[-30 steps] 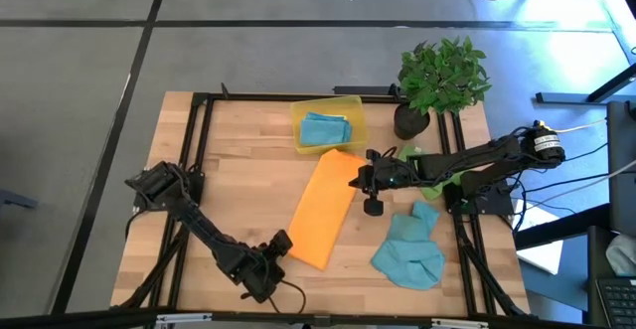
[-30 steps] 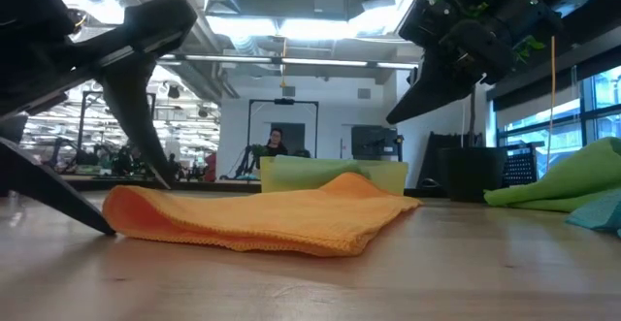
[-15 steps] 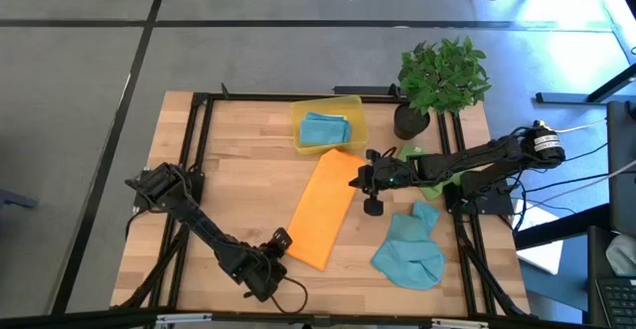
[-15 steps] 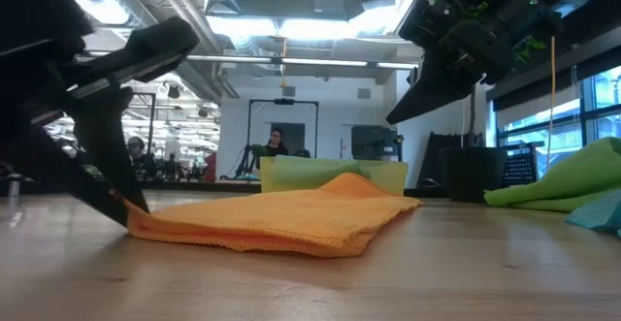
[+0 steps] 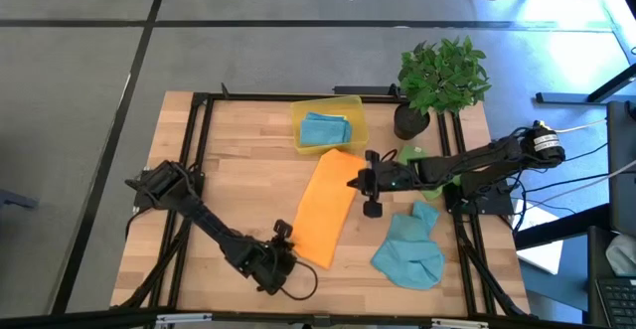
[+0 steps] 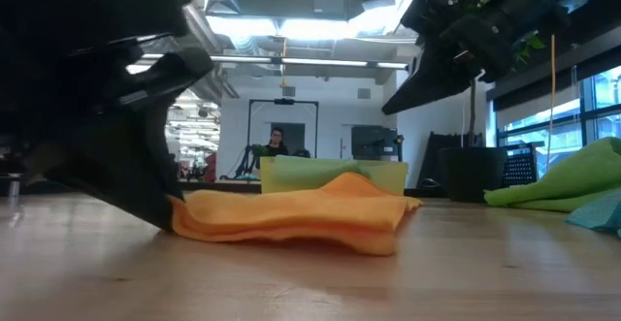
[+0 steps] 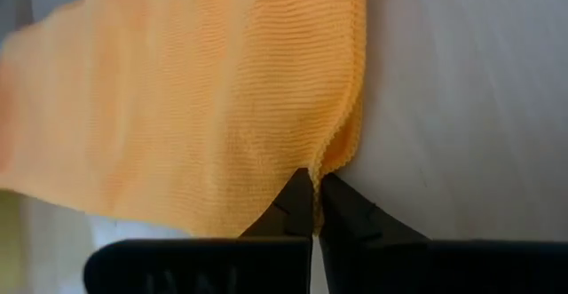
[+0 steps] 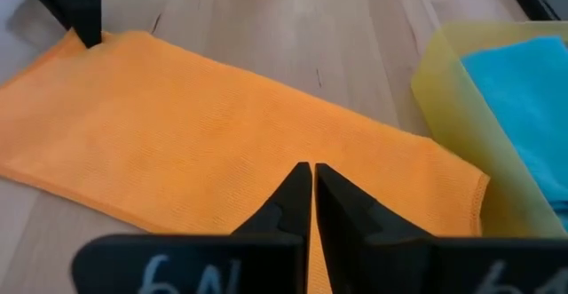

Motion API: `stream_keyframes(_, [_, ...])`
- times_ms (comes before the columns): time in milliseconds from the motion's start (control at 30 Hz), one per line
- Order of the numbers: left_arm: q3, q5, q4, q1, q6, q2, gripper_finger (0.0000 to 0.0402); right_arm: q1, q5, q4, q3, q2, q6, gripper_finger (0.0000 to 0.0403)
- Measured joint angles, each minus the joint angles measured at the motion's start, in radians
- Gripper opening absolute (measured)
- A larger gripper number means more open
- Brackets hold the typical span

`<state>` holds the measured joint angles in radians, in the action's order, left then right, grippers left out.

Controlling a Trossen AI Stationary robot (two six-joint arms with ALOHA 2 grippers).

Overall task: Fold microfiber towels
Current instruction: Fold the orange microfiber towel

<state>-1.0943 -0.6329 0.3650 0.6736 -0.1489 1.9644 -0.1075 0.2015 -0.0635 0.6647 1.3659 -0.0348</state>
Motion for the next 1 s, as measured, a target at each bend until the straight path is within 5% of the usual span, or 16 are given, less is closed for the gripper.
stream_keyframes(667, [-0.001,0.112,-0.206,-0.109,-0.189,-0.173,0.0,-0.312,0.044,-0.131,0.0,0.041,-0.03,0.0026])
stream_keyframes(1000, [-0.001,0.207,-0.202,-0.22,-0.262,-0.173,0.0,-0.387,0.061,-0.356,0.024,0.257,0.083,0.0164])
